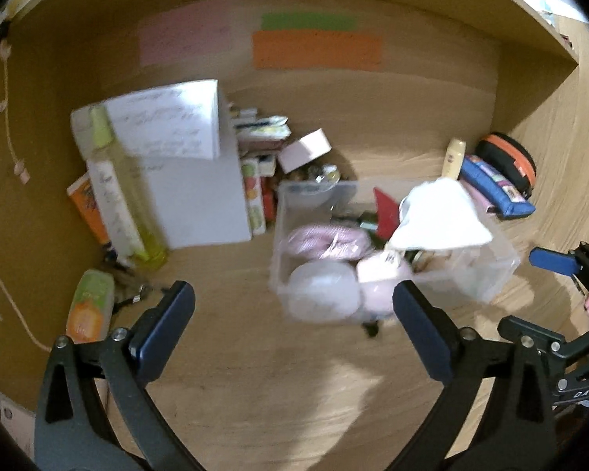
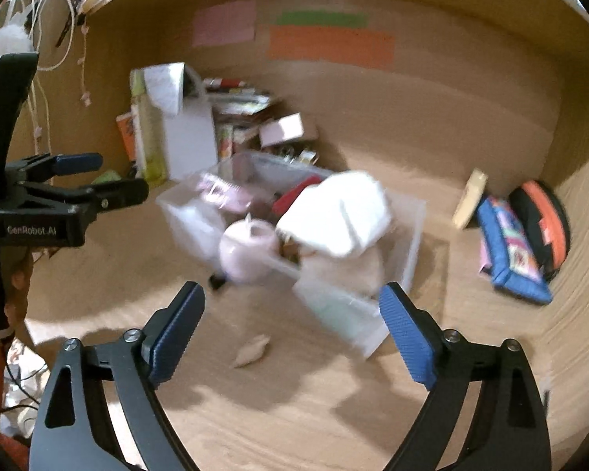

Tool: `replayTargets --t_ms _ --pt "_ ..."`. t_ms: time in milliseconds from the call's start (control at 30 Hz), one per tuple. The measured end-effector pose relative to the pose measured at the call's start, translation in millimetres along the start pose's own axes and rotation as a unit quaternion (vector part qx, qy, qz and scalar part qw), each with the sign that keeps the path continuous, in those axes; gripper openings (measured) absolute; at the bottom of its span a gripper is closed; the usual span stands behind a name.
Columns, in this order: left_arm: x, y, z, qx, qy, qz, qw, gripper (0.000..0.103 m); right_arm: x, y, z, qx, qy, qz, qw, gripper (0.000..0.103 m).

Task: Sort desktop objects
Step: 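Grasp the small white seashell with the right gripper, then grasp the small black plastic piece with the left gripper while the right holds the shell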

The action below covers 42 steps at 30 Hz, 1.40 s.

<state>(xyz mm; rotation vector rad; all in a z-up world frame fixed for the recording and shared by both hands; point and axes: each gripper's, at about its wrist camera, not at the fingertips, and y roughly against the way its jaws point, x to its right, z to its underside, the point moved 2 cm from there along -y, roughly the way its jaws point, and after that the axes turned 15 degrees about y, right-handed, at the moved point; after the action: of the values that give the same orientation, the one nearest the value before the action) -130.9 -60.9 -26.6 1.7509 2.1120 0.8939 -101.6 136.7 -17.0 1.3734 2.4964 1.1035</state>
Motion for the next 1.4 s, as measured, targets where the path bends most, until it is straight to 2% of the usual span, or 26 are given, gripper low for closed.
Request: replayTargets --t_ms 233,500,567,600,667,733,900,1000,1033,1200,1233,1333,1400 --pt "-26 -11 17 -0.03 0.023 -0.007 0.9993 0.102 -16 -29 21 -0.057 0.003 -0.021 0.998 0.089" --pt "-28 -18 27 -0.038 0.019 -0.017 0.999 0.102 -17 -43 27 -0.067 -0.017 -0.043 0.997 0.089" --pt "-26 -22 30 -0.045 0.016 -0.012 0.9988 0.102 -17 -49 29 -0.071 -0.021 -0.055 0.996 0.086" --pt "-24 -25 33 -0.05 0.015 -0.01 0.9986 0.102 -17 -52 31 -0.074 -0.024 -0.058 0.995 0.084" --pt "-21 -32 39 -0.063 0.008 -0.005 0.9979 0.102 -18 -59 33 -0.084 -0.021 -0.065 0.994 0.065" --pt "-16 -39 45 -0.074 -0.002 -0.006 0.9973 0.102 -19 -65 34 -0.095 -0.015 -0.073 0.993 0.055" --pt "-2 -53 53 -0.096 -0.016 0.003 0.9952 0.102 -29 -73 32 -0.098 0.017 -0.078 0.992 0.046" --pt "5 -61 52 -0.104 -0.014 0.011 0.9945 0.102 -35 -74 31 -0.088 0.03 -0.086 0.992 0.028" --pt "9 -63 52 -0.107 -0.015 0.014 0.994 0.102 -35 -75 30 -0.087 0.035 -0.088 0.992 0.018" --pt "26 -74 49 -0.108 -0.027 0.019 0.9936 0.102 -31 -72 34 -0.083 0.033 -0.103 0.991 0.017" --pt "29 -75 49 -0.107 -0.032 0.018 0.9936 0.099 -28 -71 35 -0.082 0.033 -0.101 0.991 0.017" --pt "40 -84 51 -0.121 -0.044 0.012 0.9917 0.078 -19 -67 38 -0.081 0.029 -0.101 0.991 0.017" --pt "44 -92 52 -0.128 -0.044 0.003 0.9908 0.072 -15 -64 39 -0.078 0.029 -0.098 0.992 0.017"
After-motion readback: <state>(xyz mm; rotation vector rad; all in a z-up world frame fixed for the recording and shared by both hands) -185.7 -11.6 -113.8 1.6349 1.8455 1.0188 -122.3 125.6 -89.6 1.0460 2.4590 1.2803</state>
